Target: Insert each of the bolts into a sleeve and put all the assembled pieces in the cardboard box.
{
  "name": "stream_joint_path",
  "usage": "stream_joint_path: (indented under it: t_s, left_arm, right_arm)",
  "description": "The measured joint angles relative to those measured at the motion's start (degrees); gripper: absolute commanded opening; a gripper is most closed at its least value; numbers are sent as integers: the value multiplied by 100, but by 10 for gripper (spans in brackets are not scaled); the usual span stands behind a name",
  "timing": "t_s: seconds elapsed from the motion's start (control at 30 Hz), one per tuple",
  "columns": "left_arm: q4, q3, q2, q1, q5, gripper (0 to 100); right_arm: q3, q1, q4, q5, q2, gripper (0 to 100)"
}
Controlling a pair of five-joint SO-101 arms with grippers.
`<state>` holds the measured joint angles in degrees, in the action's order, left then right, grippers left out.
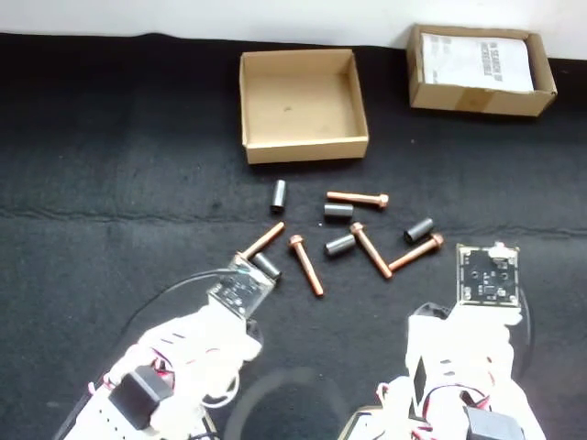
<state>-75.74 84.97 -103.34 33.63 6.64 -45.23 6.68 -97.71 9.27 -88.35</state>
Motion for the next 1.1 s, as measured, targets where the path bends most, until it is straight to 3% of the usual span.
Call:
stream_joint_path:
  t_s: [0.23,0.37,0.53,0.7,1.1]
  left_arm:
    - [510,26,9,-1969,-2567,34]
    - [615,-88,9,-2954,-2963,34]
    - [475,-923,9,-3842,-2910,37]
    - [-334,-2259,308,-4044,-2523,37]
    - [-1714,-5758,4202,-3842,-1336,37]
  right_arm:
    - [0,211,0,0,0,8]
    - [0,211,0,0,0,8]
    - [0,211,0,0,0,8]
    - [0,211,0,0,0,8]
    - [-211,554,501,0,0,8]
